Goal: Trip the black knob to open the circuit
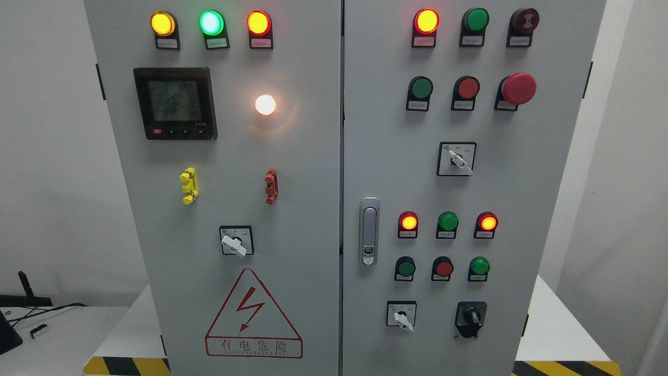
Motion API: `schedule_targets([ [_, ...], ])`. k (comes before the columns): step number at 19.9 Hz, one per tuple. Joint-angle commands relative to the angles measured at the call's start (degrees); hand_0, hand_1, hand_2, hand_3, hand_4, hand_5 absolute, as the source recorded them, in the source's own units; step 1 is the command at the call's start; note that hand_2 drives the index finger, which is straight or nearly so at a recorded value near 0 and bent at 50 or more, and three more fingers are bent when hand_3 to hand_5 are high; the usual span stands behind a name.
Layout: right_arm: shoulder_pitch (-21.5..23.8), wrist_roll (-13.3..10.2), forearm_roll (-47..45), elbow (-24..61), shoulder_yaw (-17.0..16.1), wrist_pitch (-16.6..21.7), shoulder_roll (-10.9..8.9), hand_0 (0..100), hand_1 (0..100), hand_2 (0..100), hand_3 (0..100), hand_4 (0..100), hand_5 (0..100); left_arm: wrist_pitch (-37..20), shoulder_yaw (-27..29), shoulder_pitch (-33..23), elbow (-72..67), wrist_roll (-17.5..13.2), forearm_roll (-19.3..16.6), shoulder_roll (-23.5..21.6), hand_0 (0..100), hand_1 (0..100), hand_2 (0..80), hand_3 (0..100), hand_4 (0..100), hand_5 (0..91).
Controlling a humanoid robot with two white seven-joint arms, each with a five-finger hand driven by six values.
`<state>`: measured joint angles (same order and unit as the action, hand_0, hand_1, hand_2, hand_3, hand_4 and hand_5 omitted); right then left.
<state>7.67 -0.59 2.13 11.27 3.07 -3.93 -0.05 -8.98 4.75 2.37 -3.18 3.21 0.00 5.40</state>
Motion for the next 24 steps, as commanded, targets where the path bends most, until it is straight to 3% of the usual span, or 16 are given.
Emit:
schedule_targets([
  [1,0.59,0.24,-0.02,1.90,-0.17,-0.12,-2.40,31,29,0,5,11,6,0.02,0.00,0.00,0.01,-0.05,-1.76,0.05,12,39,0.0,0,0,0.0],
  [11,7.87,0.58,-0.81,14.20,-0.26,-0.20,-3.90,30,28,0,5,11,7,0.02,0.00,0.00,0.01,-0.05,-1.76,-0.03,12,39,0.0,0,0,0.0],
  [17,16.49,0.50,-0.99,28.78,-0.44,1.37,-2.32,30,28,0,11,15,11,0.02,0.00,0.00,0.01,-0.05,-1.76,0.05,12,39,0.0,0,0,0.0],
  [19,18.95,0.50,-0.90,31.69,-1.05,4.44,-1.79,30,28,0,13,16,13,0.02,0.00,0.00,-0.07,-0.05,-1.76,-0.03,12,39,0.0,0,0,0.0],
  [24,24.84,0.06,-0.90,38.81,-4.82,17.00,-0.48,31,30,0,18,23,20,0.02,0.00,0.00,-0.07,-0.05,-1.76,-0.03,12,39,0.0,0,0,0.0],
])
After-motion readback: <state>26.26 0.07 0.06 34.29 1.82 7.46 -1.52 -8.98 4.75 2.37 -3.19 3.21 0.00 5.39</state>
